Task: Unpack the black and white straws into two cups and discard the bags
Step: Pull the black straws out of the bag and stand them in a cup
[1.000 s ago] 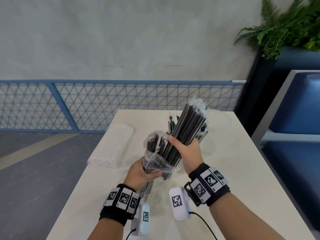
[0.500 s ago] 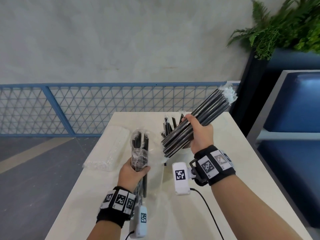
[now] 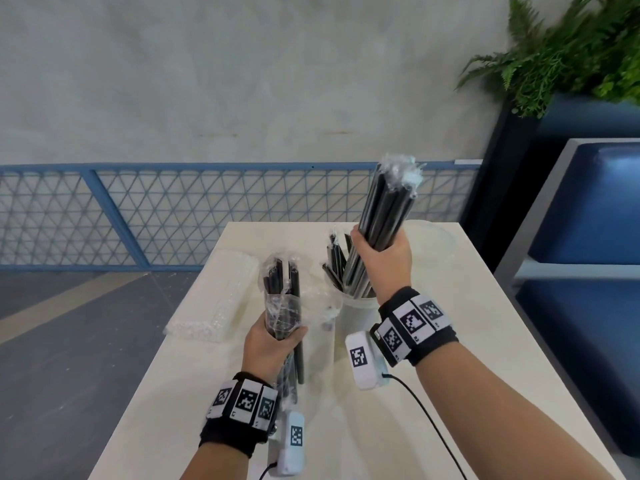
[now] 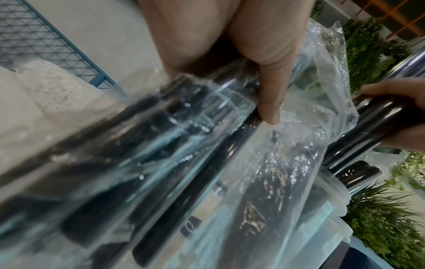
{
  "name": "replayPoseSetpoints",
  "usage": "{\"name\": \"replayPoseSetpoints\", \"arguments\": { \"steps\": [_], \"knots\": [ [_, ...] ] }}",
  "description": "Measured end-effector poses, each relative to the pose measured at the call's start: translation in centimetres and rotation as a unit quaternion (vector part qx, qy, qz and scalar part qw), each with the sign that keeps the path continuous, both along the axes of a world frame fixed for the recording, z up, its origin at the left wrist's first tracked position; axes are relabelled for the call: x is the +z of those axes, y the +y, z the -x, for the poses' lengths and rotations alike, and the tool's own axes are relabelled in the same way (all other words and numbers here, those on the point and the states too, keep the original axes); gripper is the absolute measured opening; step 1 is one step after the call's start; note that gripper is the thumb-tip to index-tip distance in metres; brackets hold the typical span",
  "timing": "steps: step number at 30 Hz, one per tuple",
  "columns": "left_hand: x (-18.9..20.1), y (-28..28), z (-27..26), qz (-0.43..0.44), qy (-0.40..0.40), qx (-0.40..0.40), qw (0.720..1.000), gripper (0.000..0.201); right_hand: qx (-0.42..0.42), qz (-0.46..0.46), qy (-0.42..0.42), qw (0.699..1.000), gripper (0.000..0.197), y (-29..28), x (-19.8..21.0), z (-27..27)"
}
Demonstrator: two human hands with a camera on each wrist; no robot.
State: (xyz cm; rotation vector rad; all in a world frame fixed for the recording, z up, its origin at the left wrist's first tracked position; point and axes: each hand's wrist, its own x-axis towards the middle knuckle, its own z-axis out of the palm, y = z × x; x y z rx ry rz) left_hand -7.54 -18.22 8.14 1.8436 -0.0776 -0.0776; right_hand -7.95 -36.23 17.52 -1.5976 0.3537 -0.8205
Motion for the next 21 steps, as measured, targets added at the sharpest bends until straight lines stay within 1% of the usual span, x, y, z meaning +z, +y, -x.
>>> {"name": "replayPoseSetpoints", "arguments": {
  "steps": [4,7,10,13,16,17,19,21],
  "knots": [
    [-0.4,0.1,-0.1,0.007,-0.008,0.002,1.000,0.027,0.008,0.010,0.029,1.000,0.032,0.2,-0.9,-0.9],
    [-0.6,0.1,-0.1,0.012,-0.012,-0.004,1.000,0.028,-0.007,-0.011,0.015,1.000,0.031,-0.1,-1.0,-1.6],
    [-0.5,0.1,-0.2,0.013,-0.018,-0.009,1.000,0.028,0.000,-0.006,0.015,1.000,0.031,-0.3,-1.0,-2.3],
    [-0.6,0.0,-0.4,0.017,-0.018,-0.006,1.000,0.027,0.022,-0.005,0.071,0.997,0.039,-0.1,-2.6,-2.3],
    [-0.6,-0.1,-0.4,0.021,-0.016,-0.009,1.000,0.027,0.048,-0.015,0.139,0.989,0.041,-0.2,-4.7,-2.3],
    [-0.6,-0.1,-0.4,0.023,-0.016,-0.009,1.000,0.027,0.051,-0.021,0.146,0.988,0.042,-0.2,-4.9,-2.4],
    [-0.6,-0.1,-0.5,0.028,-0.017,-0.006,0.999,0.026,0.039,-0.047,0.117,0.991,0.045,-0.1,-4.3,-2.4],
    [-0.6,-0.1,-0.6,0.030,-0.018,-0.004,0.999,0.026,0.011,-0.057,0.054,0.997,0.046,-0.2,-2.8,-2.4]
  ]
}}
